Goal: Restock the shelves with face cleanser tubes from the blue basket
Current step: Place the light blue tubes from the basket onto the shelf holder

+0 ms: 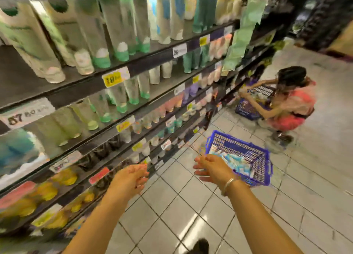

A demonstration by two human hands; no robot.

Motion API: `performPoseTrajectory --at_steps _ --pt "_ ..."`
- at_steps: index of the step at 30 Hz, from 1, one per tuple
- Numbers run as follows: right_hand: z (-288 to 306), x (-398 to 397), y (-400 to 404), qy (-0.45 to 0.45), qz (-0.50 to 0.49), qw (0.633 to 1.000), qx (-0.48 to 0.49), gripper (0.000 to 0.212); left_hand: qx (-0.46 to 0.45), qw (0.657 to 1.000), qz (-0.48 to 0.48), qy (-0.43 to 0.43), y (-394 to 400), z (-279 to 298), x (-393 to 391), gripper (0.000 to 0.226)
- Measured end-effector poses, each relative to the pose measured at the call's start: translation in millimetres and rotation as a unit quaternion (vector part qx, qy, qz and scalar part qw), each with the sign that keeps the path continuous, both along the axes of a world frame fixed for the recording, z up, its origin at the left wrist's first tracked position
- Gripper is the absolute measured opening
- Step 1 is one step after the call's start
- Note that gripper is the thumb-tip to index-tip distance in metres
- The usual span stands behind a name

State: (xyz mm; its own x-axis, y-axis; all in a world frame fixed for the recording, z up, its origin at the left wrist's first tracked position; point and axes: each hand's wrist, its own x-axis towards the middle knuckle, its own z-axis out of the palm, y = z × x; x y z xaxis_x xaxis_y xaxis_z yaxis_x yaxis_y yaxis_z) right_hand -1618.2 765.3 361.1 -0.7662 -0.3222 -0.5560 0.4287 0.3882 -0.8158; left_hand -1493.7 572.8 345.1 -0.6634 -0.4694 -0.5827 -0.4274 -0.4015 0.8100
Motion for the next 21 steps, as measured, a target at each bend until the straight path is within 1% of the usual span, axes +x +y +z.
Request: performPoseTrajectory --at_steps 3,6,8,10,14,18,21 --pt "-23.8 -25.3 44.2 -0.053 -0.055 0.997 0.007 0.013 0.009 0.999 -0.033 -0.037 26.2 -18.9 -41.1 0.013" --pt "-49.8 -52.4 92.9 -0.108 -0.113 0.988 0.007 0.021 0.026 0.995 -0.065 -0.075 61.4 -36.7 -85.9 0.01" --pt "-65.0 -70.8 124.5 -0.135 -0.138 0.981 0.01 0.021 0.029 0.992 -0.084 -0.091 87.8 -47.5 -113.1 0.007" --pt "-74.6 -94.9 155.4 -0.143 -0.167 0.976 0.008 0.019 0.019 0.99 -0.097 -0.103 113.3 -53.8 -142.7 0.009" --pt "-89.3 -140.7 218.1 -0.144 -0.265 0.953 -0.018 0.018 0.014 0.985 -0.131 -0.112 161.4 -63.6 -202.3 0.014" --pt "-110.6 -167.6 265.9 -0.175 -0.311 0.934 -0.004 0.011 0.018 0.977 -0.163 -0.138 203.2 -81.6 -246.0 0.016" --pt "-126.1 -200.4 288.0 -0.193 -0.343 0.919 -0.005 0.01 0.013 0.972 -0.184 -0.148 224.6 -95.1 -294.4 0.016"
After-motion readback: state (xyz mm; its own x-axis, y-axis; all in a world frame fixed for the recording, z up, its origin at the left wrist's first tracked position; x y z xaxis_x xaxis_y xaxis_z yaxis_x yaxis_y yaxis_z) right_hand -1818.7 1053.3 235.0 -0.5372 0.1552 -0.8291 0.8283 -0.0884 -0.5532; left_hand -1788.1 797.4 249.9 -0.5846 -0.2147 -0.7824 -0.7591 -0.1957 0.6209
